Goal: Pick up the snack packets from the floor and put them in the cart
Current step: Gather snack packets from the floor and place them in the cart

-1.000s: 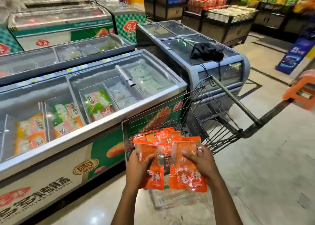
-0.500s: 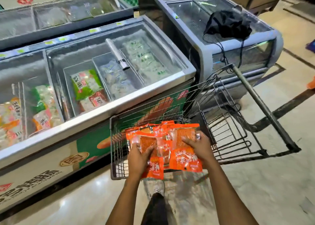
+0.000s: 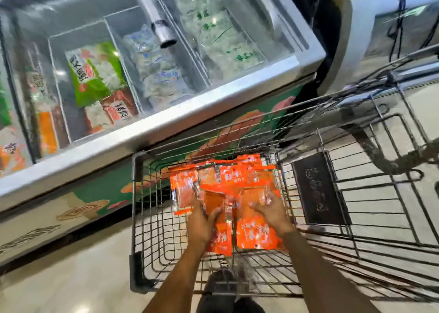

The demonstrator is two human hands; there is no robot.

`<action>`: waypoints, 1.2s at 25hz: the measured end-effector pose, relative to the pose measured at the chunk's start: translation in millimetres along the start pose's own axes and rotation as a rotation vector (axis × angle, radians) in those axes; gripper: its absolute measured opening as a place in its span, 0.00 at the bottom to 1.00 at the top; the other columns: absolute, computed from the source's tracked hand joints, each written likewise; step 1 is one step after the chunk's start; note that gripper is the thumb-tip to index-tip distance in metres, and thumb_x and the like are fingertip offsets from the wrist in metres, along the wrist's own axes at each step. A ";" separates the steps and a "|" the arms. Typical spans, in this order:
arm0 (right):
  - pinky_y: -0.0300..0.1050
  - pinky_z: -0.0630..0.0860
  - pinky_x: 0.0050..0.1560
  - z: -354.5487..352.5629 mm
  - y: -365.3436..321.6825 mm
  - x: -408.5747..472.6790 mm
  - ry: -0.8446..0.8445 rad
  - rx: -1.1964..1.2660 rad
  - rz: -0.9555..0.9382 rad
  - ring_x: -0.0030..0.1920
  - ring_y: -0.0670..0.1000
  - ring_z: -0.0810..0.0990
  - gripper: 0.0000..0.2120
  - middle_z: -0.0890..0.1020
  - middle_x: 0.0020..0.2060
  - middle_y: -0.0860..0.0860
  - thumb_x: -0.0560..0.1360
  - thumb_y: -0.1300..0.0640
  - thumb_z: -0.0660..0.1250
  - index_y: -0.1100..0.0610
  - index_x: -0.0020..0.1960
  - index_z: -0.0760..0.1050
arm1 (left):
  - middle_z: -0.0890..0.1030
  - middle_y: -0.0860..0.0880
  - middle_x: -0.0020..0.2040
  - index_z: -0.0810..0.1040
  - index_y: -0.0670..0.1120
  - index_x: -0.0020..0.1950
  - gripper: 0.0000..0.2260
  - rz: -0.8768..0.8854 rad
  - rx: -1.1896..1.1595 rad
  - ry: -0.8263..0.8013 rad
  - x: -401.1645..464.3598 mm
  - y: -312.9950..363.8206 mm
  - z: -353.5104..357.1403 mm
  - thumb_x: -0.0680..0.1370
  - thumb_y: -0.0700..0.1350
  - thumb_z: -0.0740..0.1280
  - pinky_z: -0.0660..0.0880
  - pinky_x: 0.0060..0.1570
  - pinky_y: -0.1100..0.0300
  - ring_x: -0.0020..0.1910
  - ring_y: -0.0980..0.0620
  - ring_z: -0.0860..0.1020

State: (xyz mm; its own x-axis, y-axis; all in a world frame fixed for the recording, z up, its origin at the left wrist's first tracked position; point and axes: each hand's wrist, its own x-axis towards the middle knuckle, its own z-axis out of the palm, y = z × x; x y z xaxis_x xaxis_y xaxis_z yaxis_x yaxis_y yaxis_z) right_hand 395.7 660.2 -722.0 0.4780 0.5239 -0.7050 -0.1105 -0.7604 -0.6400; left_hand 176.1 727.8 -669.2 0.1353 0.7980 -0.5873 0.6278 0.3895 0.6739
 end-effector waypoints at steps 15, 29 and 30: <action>0.39 0.71 0.28 81.8 62.0 71.7 0.012 -0.510 0.243 0.40 0.51 0.78 0.21 0.79 0.35 0.50 0.69 0.43 0.79 0.58 0.40 0.74 | 0.85 0.47 0.50 0.78 0.45 0.55 0.19 -0.364 0.334 0.024 98.6 -98.3 71.9 0.71 0.53 0.77 0.79 0.50 0.55 0.48 0.45 0.84; 0.51 0.80 0.56 63.0 -6.2 -4.1 0.118 -1.124 -0.076 0.61 0.57 0.79 0.35 0.77 0.65 0.57 0.80 0.33 0.51 0.56 0.77 0.61 | 0.69 0.41 0.73 0.61 0.42 0.76 0.33 -0.132 0.863 0.132 56.8 -30.7 28.7 0.79 0.63 0.60 0.71 0.68 0.47 0.71 0.43 0.70; 0.54 0.77 0.62 63.1 -24.1 -19.5 0.149 -1.110 -0.138 0.66 0.58 0.76 0.36 0.73 0.70 0.58 0.79 0.31 0.50 0.54 0.78 0.58 | 0.69 0.41 0.73 0.61 0.42 0.76 0.34 -0.085 0.854 0.173 44.4 -13.7 16.4 0.79 0.64 0.59 0.70 0.69 0.47 0.72 0.43 0.69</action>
State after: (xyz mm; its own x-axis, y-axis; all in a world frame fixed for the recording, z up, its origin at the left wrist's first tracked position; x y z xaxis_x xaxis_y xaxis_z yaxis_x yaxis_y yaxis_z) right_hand 334.0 692.5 -712.1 0.5335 0.6350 -0.5587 0.7515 -0.6590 -0.0315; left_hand 186.1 750.2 -711.9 -0.0124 0.8674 -0.4974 0.9993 0.0283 0.0244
